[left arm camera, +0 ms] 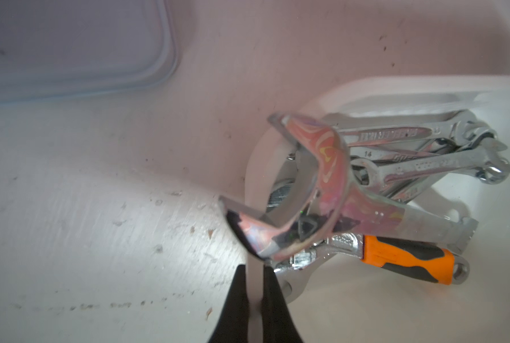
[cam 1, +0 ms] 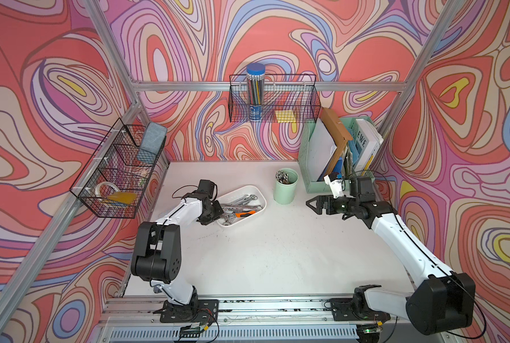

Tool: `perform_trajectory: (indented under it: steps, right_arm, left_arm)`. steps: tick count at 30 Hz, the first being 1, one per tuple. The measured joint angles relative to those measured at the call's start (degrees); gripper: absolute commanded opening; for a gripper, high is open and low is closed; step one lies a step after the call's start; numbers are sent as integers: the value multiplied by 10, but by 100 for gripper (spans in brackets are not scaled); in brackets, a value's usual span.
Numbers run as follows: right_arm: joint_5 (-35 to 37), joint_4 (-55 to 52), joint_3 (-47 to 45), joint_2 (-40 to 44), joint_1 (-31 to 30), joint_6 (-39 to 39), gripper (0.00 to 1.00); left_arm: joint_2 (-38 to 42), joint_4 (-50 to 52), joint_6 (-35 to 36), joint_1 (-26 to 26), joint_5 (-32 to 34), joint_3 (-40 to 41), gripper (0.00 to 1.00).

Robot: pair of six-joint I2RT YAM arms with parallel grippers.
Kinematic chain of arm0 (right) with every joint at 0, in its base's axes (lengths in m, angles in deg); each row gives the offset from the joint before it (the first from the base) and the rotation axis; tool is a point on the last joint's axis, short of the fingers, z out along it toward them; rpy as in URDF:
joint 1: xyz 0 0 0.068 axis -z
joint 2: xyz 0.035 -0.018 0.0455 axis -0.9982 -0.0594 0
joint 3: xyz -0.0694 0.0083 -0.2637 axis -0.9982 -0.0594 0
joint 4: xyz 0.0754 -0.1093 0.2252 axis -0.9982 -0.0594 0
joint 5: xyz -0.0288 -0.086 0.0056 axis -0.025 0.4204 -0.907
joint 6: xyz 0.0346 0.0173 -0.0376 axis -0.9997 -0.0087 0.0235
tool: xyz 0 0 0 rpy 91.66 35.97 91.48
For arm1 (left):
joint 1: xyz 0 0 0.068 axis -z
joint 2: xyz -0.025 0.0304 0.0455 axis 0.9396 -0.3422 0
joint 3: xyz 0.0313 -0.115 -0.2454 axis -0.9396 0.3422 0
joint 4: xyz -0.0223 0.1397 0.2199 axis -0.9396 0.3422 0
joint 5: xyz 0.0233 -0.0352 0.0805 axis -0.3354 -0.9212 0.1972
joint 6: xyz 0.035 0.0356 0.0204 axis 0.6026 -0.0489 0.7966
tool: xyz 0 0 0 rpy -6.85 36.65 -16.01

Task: Take out the wrench from the storage box
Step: Move the storage box to the center of the board.

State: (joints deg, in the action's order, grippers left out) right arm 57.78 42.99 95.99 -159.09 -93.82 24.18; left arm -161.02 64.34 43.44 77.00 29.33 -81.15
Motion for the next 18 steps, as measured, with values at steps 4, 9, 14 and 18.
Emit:
perform_trajectory:
  steps: [4,9,14,18]
  right_arm:
    - [5,-8,0,1,0,3,98]
    - [11,-18,1,6,0,4,98]
    - [16,-23,1,13,0,4,98]
    - [19,-26,1,14,0,4,98]
  left_arm:
    - [44,19,22,1,-16,39,0]
    - [111,14,-10,14,-29,105,0]
    - [179,0,-101,68,-17,168,0]
    - [211,-21,-192,137,5,198,0]
